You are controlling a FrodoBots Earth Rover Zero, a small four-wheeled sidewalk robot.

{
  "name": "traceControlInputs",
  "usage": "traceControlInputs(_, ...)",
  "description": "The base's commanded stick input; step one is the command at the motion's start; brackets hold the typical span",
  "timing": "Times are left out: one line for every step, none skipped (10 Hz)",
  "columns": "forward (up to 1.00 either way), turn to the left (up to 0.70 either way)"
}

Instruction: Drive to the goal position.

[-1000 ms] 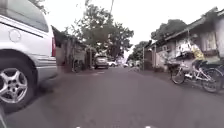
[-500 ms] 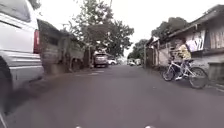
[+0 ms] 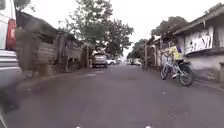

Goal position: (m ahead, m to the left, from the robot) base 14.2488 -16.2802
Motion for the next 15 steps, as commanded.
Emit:
traceControlInputs(1.00,0.00)
traceControlInputs(1.00,0.00)
traceControlInputs(1.00,0.00)
traceControlInputs(1.00,-0.16)
traceControlInputs(1.00,-0.40)
traceControlInputs(1.00,-0.34)
traceControlInputs(1.00,-0.03)
traceControlInputs(1.00,0.00)
traceControlInputs(1.00,0.00)
traceControlInputs(1.00,0.00)
traceControlInputs(1.00,0.00)
traceControlInputs(1.00,0.00)
traceControlInputs(1.00,0.00)
traceControlInputs(1.00,0.00)
traceControlInputs(1.00,0.00)
